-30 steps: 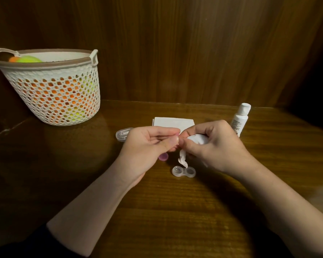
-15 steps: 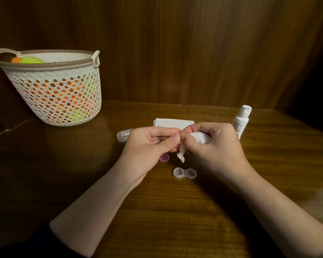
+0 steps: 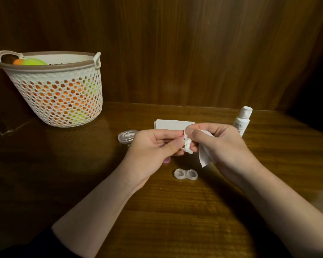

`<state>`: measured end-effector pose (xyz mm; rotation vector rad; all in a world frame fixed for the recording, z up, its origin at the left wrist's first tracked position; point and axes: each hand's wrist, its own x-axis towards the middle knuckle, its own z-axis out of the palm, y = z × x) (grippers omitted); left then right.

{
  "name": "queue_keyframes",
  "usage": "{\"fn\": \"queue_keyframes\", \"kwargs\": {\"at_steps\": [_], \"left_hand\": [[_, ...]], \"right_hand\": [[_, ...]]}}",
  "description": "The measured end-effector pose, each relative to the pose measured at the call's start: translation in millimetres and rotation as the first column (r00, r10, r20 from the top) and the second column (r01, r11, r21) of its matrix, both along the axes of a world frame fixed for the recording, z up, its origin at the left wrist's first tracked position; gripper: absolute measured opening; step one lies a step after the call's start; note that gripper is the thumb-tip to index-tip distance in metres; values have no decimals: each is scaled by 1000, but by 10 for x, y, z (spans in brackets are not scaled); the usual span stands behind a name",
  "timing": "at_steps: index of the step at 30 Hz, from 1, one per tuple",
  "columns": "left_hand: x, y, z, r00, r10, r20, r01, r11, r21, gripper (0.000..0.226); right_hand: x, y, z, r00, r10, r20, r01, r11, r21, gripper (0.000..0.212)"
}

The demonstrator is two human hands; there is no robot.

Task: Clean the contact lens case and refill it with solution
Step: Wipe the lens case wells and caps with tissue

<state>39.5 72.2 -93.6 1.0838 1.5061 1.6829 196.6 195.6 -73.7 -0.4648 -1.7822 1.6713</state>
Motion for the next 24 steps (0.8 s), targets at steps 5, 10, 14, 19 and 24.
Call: {"fn": "queue_keyframes", "kwargs": {"at_steps": [5, 10, 14, 19, 24], "left_hand": [[12, 8, 9, 999, 35, 11, -35, 999, -16, 23], [-26, 4, 36, 993, 92, 68, -93, 996, 13, 23], [-28, -15, 10, 995, 98, -1, -98, 995, -14, 28], [-5, -22, 43, 995, 69, -69, -73, 996, -55, 43], [10, -38, 65, 989, 74, -129, -85, 993, -84, 50]], "right_hand": [[6, -23, 52, 991, -124, 42, 115, 979, 170, 9], [16, 25, 34, 959, -284, 19, 271, 932, 240, 4], [36, 22, 30, 968, -252, -25, 248, 924, 292, 13], [-8, 4, -40, 980, -191, 50, 149, 884, 442, 15], [-22, 23, -80, 989, -113, 93, 64, 908, 415, 11]]}}
